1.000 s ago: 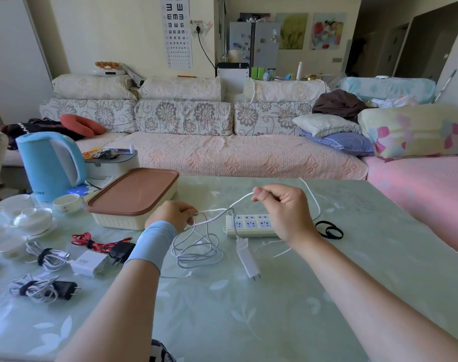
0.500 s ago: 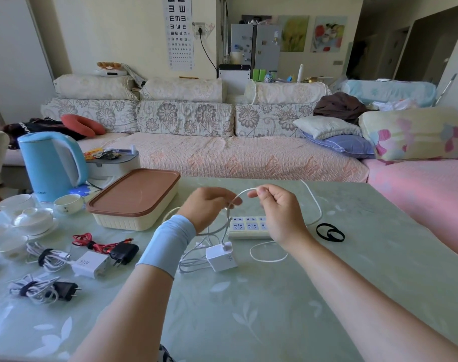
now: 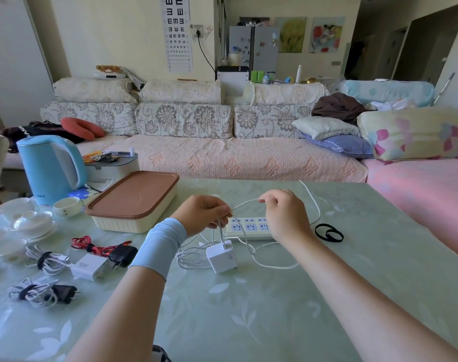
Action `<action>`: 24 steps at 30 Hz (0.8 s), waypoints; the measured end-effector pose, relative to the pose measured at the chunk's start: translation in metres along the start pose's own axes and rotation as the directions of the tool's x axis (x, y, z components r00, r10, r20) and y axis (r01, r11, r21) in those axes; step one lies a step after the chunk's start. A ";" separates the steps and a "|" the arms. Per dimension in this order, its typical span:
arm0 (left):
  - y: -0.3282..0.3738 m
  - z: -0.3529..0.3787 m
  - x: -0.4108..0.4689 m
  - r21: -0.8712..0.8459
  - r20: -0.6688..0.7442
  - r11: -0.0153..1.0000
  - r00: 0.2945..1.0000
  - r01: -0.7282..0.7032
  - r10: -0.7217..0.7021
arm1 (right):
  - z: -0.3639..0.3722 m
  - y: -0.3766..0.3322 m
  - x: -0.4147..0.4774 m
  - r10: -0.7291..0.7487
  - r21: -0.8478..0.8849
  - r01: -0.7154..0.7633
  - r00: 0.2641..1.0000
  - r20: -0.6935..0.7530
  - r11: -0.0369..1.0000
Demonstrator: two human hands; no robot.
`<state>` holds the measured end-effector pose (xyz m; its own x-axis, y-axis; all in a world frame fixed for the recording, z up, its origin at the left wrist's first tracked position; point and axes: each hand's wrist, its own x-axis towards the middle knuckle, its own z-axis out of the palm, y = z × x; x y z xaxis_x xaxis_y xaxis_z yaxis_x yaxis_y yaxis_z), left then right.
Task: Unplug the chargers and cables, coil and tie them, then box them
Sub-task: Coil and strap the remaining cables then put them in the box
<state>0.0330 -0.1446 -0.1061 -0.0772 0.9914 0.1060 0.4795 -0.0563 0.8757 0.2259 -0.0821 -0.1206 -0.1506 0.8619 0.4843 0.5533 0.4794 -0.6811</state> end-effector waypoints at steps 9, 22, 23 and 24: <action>0.002 0.007 -0.002 -0.074 -0.031 0.997 0.999 -0.022 0.020 | 0.007 -0.004 -0.006 -0.413 -0.375 0.498 0.865 0.287 0.782; -0.007 -0.009 0.002 0.086 -0.152 0.996 0.987 -0.037 0.049 | 0.006 0.005 0.004 0.045 -0.253 -0.012 0.991 0.127 0.967; -0.008 -0.013 0.003 0.315 -0.173 0.949 0.981 -0.027 0.085 | 0.005 0.007 0.006 0.057 -0.229 -0.034 0.994 0.094 0.973; -0.009 -0.018 0.003 0.514 -0.166 0.858 0.980 -0.007 0.108 | 0.003 0.008 0.007 0.062 -0.198 -0.048 0.996 0.065 0.979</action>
<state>0.0127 -0.1432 -0.1050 -0.1694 0.9458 0.2769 0.8609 0.0052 0.5088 0.2266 -0.0710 -0.1246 -0.1688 0.8987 0.4049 0.7112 0.3954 -0.5813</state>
